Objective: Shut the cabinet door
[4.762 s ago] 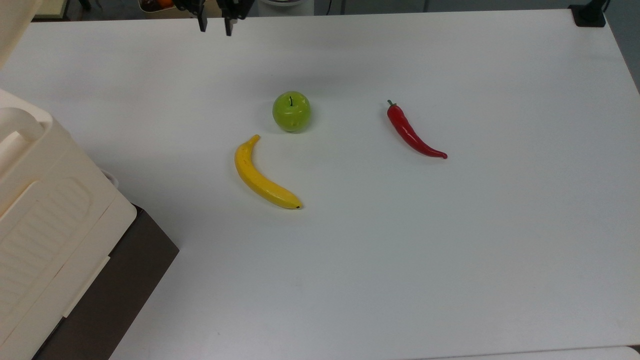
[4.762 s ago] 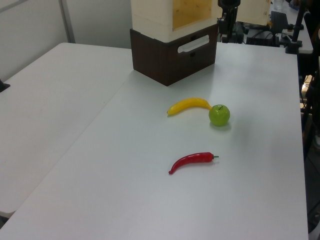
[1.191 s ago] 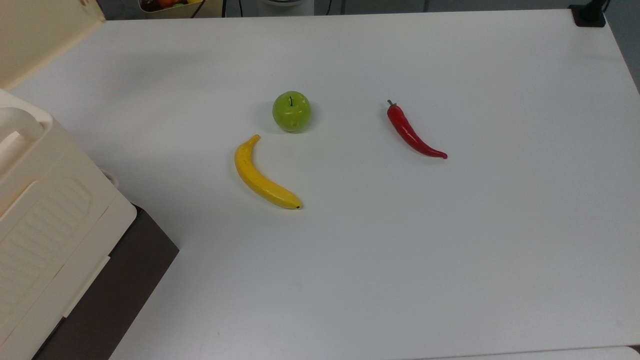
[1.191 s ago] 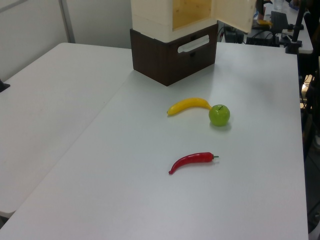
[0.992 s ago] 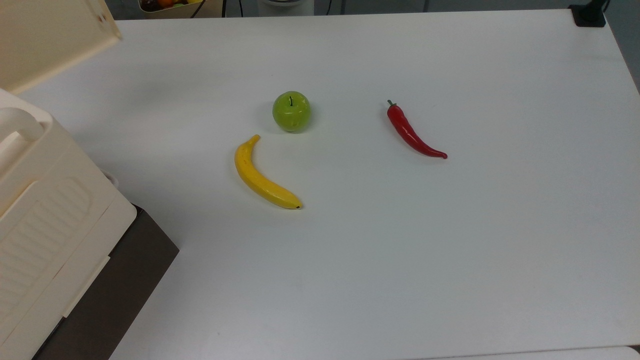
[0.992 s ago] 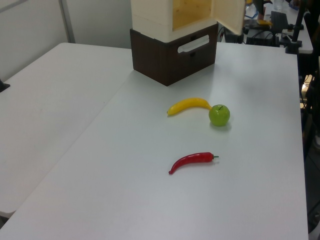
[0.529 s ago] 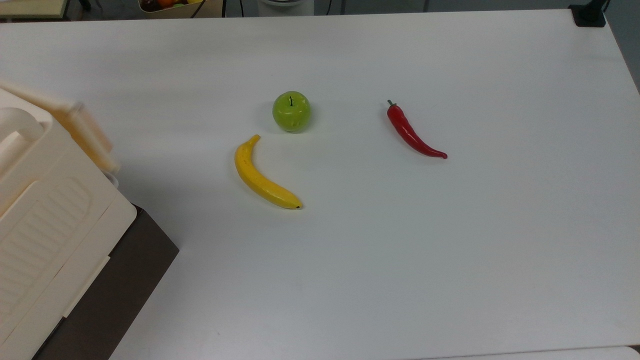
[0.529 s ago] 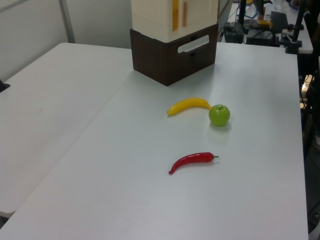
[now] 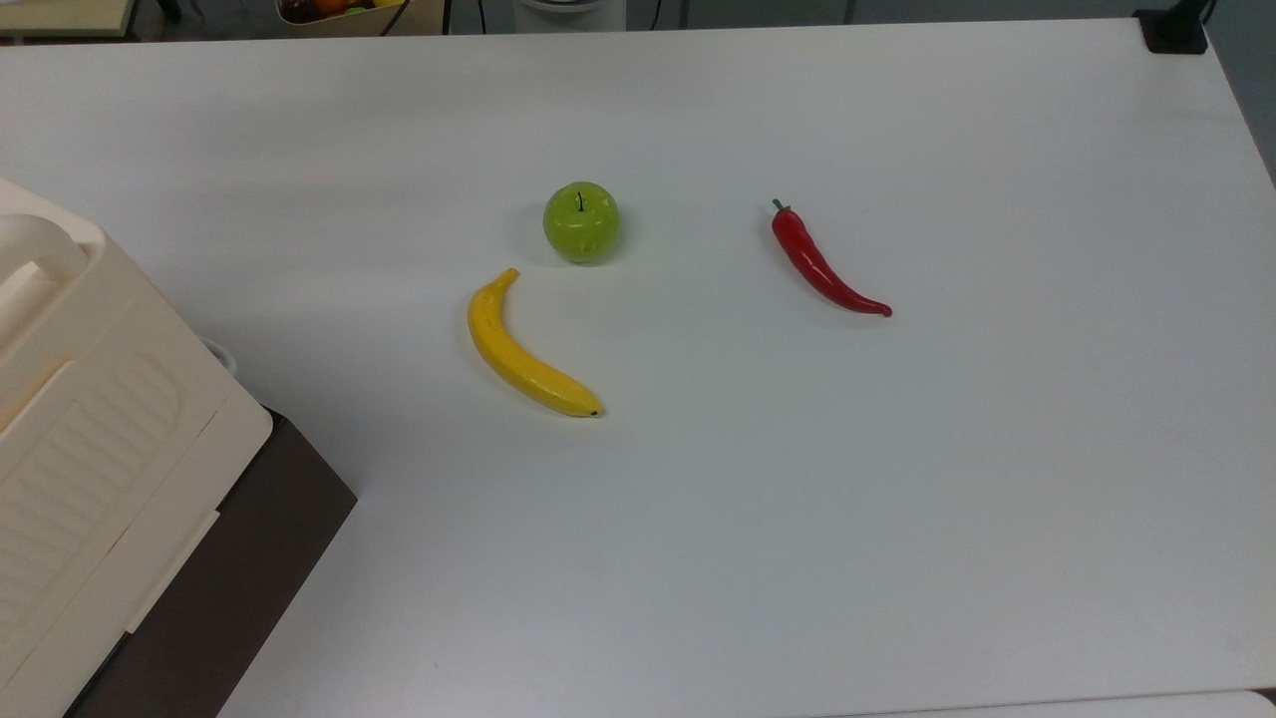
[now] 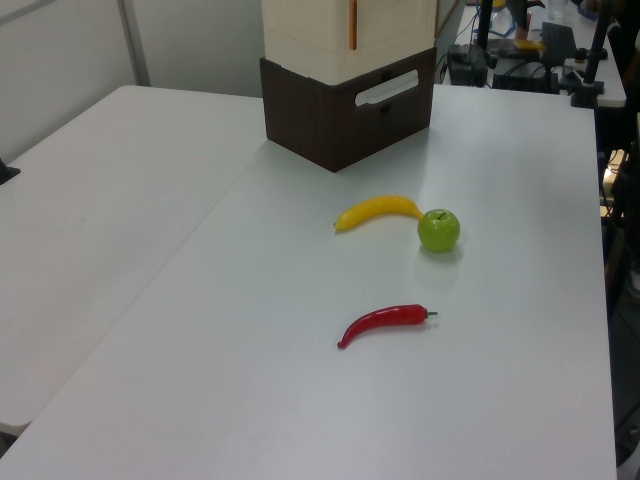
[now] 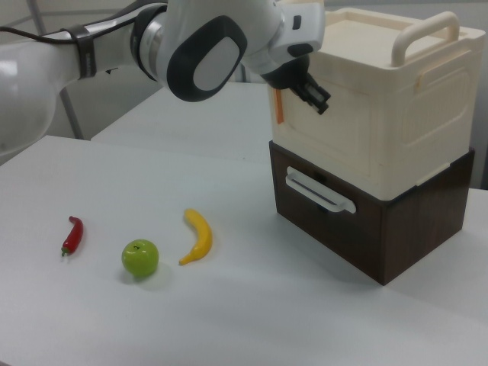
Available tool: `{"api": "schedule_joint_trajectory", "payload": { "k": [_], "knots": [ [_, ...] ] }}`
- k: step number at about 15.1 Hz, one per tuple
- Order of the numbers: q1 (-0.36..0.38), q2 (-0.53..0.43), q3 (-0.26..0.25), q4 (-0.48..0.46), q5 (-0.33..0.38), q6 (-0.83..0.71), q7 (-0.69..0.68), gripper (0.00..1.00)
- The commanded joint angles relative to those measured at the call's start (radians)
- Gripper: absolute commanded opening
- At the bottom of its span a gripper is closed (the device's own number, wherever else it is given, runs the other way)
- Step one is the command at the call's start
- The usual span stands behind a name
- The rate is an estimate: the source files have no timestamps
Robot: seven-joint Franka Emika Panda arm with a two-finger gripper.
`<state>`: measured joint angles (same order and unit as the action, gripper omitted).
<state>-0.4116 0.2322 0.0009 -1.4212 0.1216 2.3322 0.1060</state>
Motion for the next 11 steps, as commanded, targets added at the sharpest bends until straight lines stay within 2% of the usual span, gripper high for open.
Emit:
{"api": "schedule_joint_trajectory", "payload": {
  "k": [1,5,11],
  "knots": [
    [0.063,-0.063,-0.007,-0.044,-0.014,-0.123,-0.005,0.00],
    [0.174,-0.114,-0.005,-0.044,-0.115,-0.367,-0.012,0.00],
    [0.374,-0.146,-0.005,-0.044,-0.174,-0.608,-0.048,0.02]
  ]
}}
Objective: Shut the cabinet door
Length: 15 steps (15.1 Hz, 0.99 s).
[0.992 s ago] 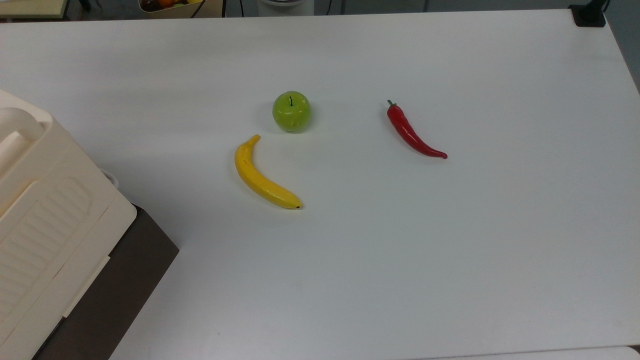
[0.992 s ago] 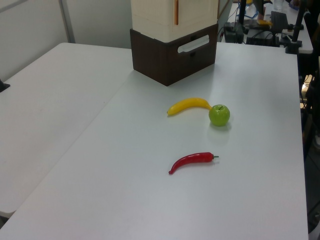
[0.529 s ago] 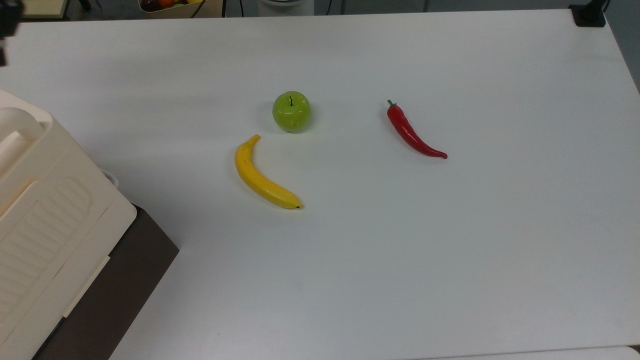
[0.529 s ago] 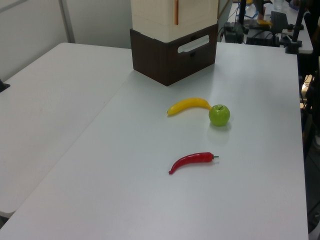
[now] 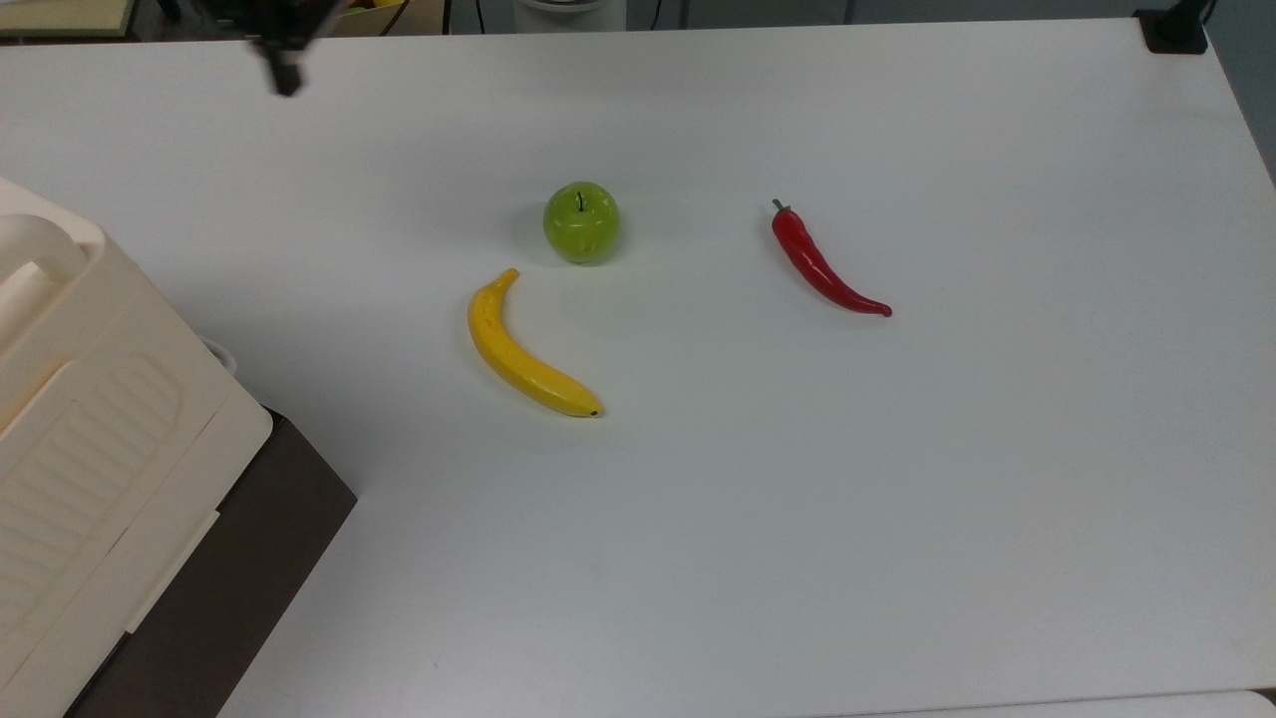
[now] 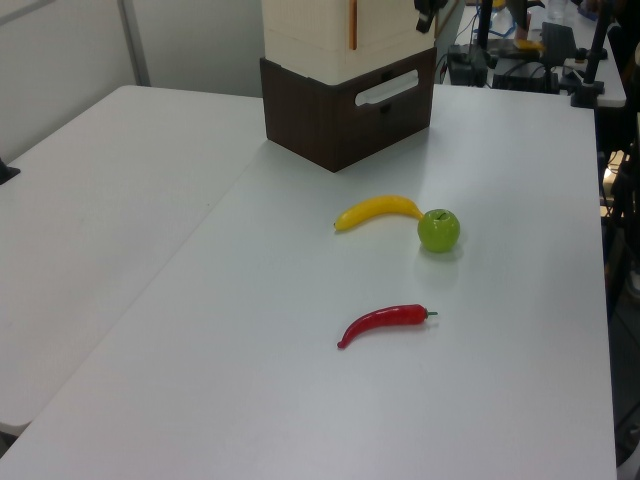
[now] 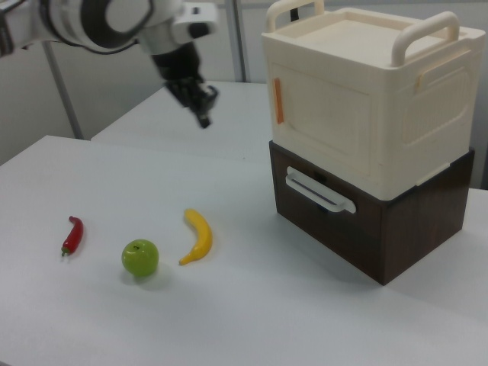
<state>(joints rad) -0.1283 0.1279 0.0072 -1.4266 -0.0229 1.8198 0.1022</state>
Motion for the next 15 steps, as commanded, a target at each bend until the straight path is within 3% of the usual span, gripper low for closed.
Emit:
{"api": "schedule_joint_trajectory", "payload": {
  "k": [1,5,9,12,15],
  "knots": [
    [0.122,-0.051,-0.012,-0.041,-0.032,-0.126,-0.059,0.02],
    [0.223,-0.114,-0.012,-0.101,-0.032,-0.186,-0.090,0.02],
    [0.254,-0.151,-0.012,-0.149,-0.031,-0.243,-0.093,0.07],
    [0.251,-0.152,-0.019,-0.156,-0.025,-0.267,-0.090,0.34],
    [0.245,-0.151,-0.022,-0.155,-0.025,-0.275,-0.088,0.76]
  ]
}}
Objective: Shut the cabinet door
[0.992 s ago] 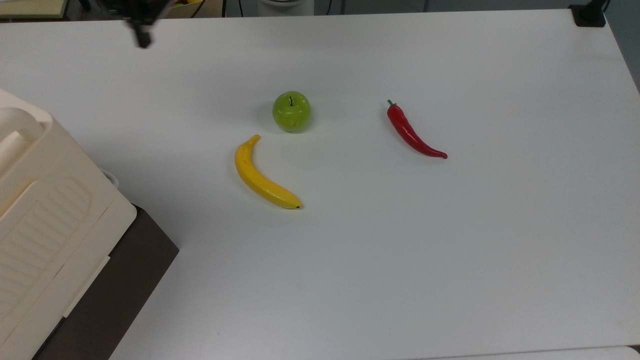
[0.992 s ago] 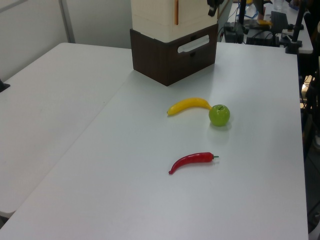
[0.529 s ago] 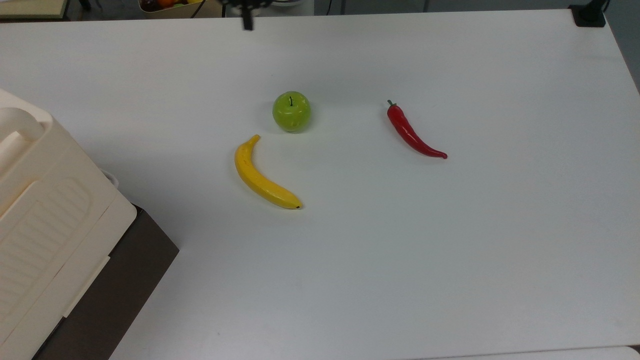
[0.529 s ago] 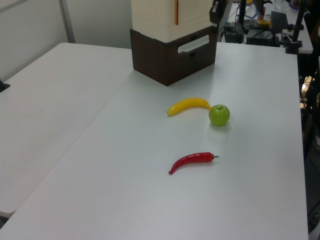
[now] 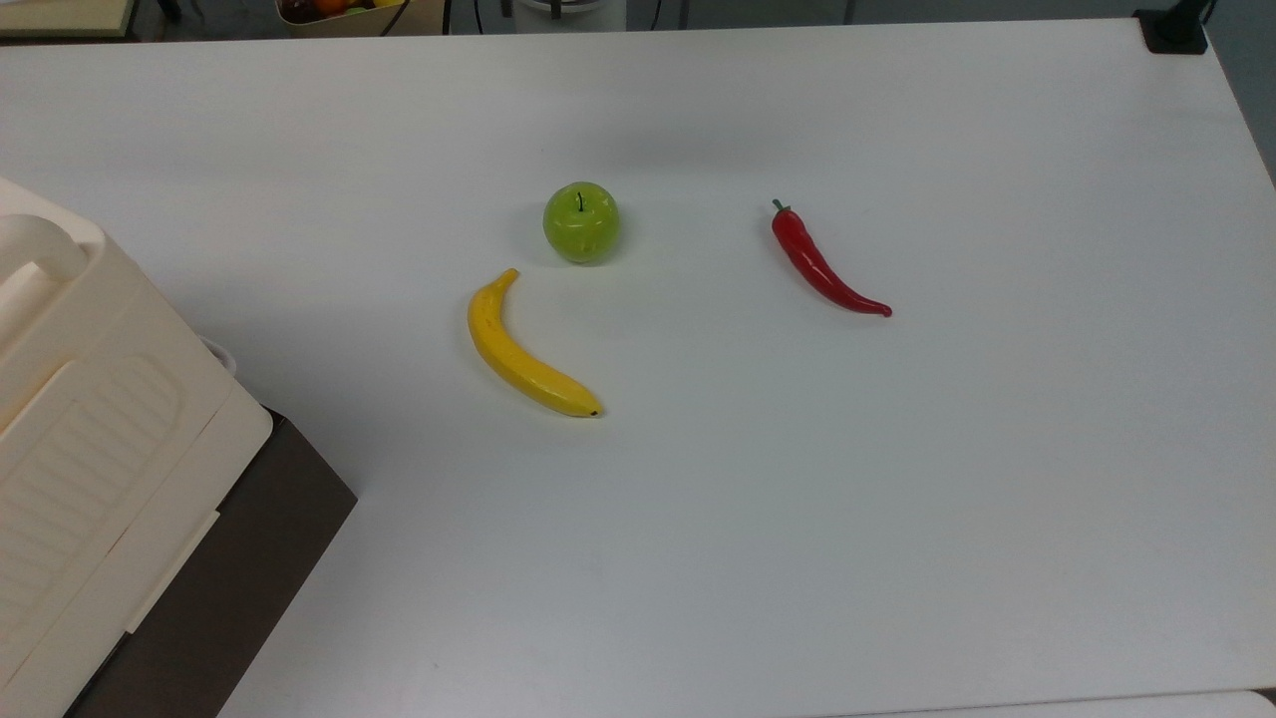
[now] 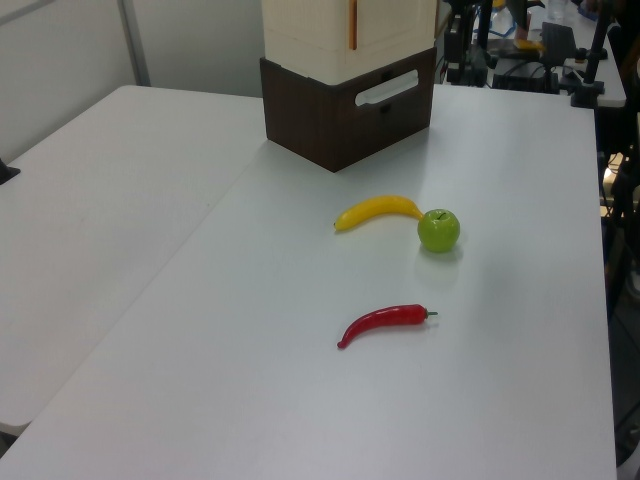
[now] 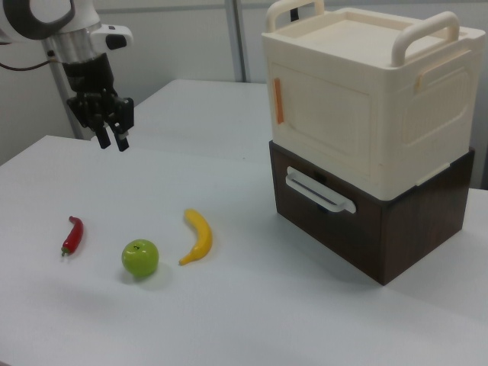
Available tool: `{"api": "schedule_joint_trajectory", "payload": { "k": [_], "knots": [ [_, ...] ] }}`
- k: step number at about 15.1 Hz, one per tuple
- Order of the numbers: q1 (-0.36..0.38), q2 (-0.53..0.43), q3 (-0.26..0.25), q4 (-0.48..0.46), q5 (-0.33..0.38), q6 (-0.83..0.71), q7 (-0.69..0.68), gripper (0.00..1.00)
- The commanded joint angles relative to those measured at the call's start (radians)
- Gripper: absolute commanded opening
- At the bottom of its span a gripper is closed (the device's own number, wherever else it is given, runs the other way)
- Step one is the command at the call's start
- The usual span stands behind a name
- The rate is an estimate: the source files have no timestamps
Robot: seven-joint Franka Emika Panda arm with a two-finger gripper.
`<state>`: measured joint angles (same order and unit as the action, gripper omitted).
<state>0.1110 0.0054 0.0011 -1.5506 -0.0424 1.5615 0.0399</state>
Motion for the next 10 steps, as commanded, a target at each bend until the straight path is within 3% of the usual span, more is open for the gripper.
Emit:
{"api": "schedule_joint_trajectory", "payload": {
  "k": [1,2,10],
  "knots": [
    [0.004,-0.027,-0.016,-0.031,-0.007,-0.017,-0.025,0.96],
    [0.004,-0.025,-0.018,-0.031,-0.011,-0.015,-0.023,1.00],
    [-0.016,-0.025,-0.021,-0.046,-0.013,-0.029,-0.018,1.00]
  ]
}}
